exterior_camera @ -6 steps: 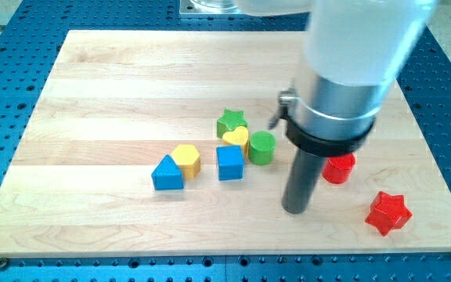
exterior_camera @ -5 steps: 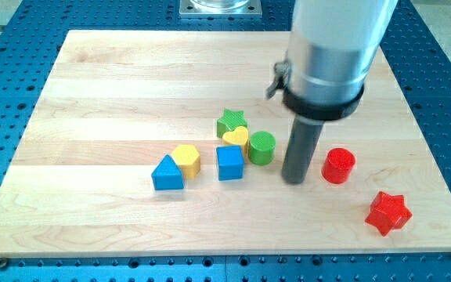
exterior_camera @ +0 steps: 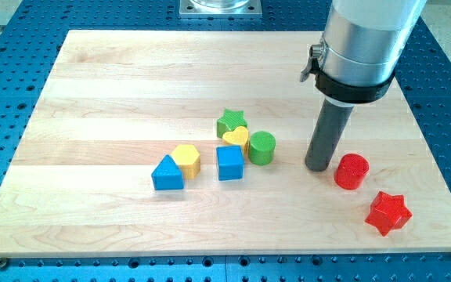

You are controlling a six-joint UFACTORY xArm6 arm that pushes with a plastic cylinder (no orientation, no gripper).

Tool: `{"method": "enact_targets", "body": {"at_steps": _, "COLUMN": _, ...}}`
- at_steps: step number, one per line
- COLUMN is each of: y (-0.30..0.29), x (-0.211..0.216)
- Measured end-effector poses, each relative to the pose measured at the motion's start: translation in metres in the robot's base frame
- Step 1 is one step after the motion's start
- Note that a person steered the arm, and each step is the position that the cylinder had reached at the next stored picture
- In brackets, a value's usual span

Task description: Locate the red circle above the red star

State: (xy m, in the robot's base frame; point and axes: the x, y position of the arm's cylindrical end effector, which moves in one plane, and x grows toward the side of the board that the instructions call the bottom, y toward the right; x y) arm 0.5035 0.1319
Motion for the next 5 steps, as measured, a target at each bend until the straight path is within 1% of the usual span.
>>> {"method": "enact_targets", "body": {"at_steps": 1, "y": -0.022, "x": 0.009}}
{"method": "enact_targets", "body": {"at_steps": 2, "y": 0.027, "x": 0.011}}
{"method": "enact_targets", "body": {"at_steps": 3, "y": 0.060, "x": 0.011}}
{"method": "enact_targets", "body": {"at_steps": 4, "y": 0.047, "x": 0.005}}
{"method": "enact_targets", "body": {"at_steps": 5, "y": 0.077, "x": -0.029}}
